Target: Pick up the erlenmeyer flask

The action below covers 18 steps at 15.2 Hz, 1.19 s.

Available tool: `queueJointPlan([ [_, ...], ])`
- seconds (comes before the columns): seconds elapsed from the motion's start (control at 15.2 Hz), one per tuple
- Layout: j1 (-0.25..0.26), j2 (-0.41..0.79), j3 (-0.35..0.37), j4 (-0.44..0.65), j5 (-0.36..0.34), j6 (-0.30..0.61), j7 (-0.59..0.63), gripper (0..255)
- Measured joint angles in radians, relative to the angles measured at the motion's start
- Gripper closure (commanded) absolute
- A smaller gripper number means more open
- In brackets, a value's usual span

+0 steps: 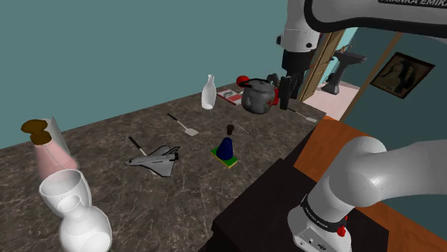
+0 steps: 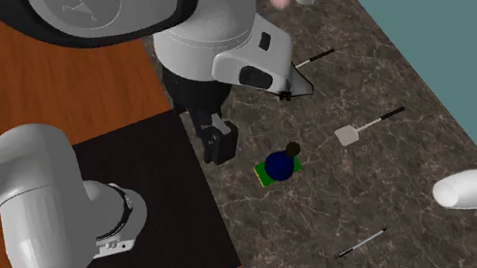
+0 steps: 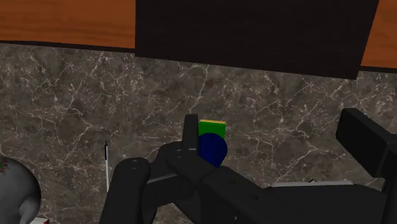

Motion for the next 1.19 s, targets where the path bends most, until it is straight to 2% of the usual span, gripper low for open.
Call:
queueJointPlan([
  [0.13,-0.001,0.012,-0.001,-0.004,0.001,0.018,0.003,0],
  [0.26,-0.004,0.032,-0.007,-0.036,0.002,0.081,0.008,0],
  [0.66,-0.018,0.181,-0.033,-0.096,-0.001,0.332,0.021,0],
  [1.19,-0.029,0.442,-0.06,-0.083,0.009,0.639,0.035,0],
])
